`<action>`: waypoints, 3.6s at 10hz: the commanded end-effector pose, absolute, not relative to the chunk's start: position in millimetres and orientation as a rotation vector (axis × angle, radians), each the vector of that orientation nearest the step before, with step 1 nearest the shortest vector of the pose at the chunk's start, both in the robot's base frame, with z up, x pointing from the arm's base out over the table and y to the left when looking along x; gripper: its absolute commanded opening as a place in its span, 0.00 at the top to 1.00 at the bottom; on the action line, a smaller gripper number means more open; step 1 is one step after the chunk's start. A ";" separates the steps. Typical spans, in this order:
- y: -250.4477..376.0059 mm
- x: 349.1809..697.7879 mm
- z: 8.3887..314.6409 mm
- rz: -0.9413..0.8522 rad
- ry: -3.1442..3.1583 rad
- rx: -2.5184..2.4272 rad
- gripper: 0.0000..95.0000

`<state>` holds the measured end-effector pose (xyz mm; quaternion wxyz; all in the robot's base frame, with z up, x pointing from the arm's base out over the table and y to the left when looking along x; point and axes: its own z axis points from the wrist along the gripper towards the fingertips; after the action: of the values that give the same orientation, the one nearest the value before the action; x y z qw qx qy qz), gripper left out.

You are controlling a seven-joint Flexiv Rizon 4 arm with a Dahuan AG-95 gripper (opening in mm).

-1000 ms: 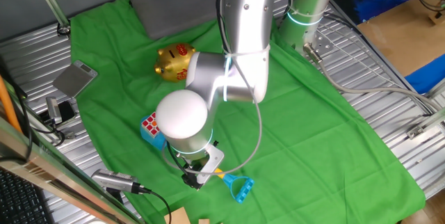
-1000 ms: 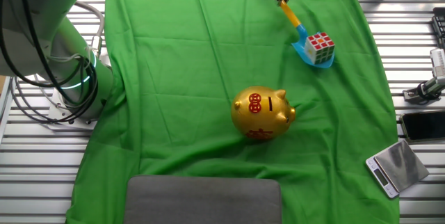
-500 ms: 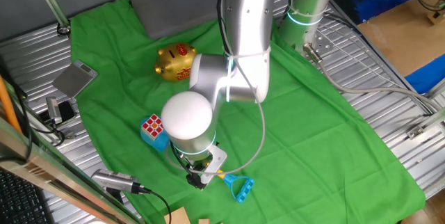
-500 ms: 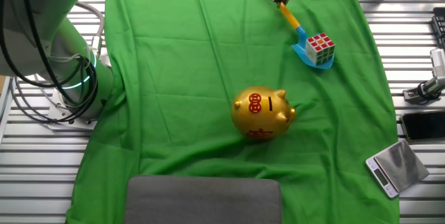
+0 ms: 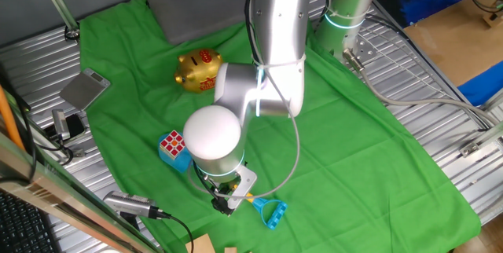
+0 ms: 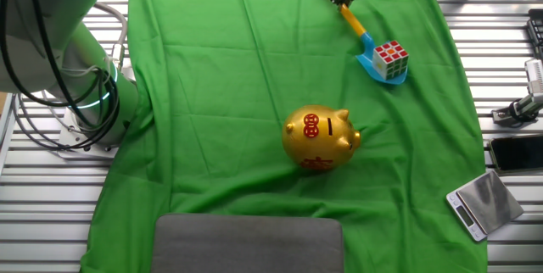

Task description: Use a shovel to scoop up an object

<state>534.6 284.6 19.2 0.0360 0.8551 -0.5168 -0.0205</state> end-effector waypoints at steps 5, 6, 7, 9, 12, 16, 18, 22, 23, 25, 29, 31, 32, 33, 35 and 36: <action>284.5 534.0 13.8 -0.059 -1.583 2.634 1.00; 284.5 534.0 13.6 -0.056 -1.583 2.631 1.00; 284.5 534.0 13.6 -0.054 -1.576 2.636 1.00; 284.6 534.0 13.4 -0.050 -1.547 2.657 1.00; 284.6 534.0 13.6 -0.060 -1.531 2.677 0.20; 284.6 534.3 17.4 -0.070 -1.539 2.678 0.20; 284.1 534.0 26.9 -0.070 -1.544 2.675 0.20; 262.6 529.8 49.3 -0.078 -1.608 2.648 0.40; 254.2 528.6 56.3 -0.078 -1.620 2.642 0.40; 225.9 522.5 72.2 -0.077 -1.683 2.607 0.60; 178.0 502.0 97.5 -0.049 -1.794 2.531 1.00; 171.3 496.0 101.1 -0.035 -1.804 2.531 1.00; 169.7 493.5 101.6 -0.034 -1.804 2.532 1.00; 168.1 490.8 102.1 -0.011 -1.817 2.515 1.00; 168.1 490.8 102.1 -0.006 -2.015 2.357 1.00; 168.1 490.8 102.1 -0.007 -2.175 2.226 1.00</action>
<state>490.6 169.2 102.2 0.0266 0.7923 -0.6095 0.0070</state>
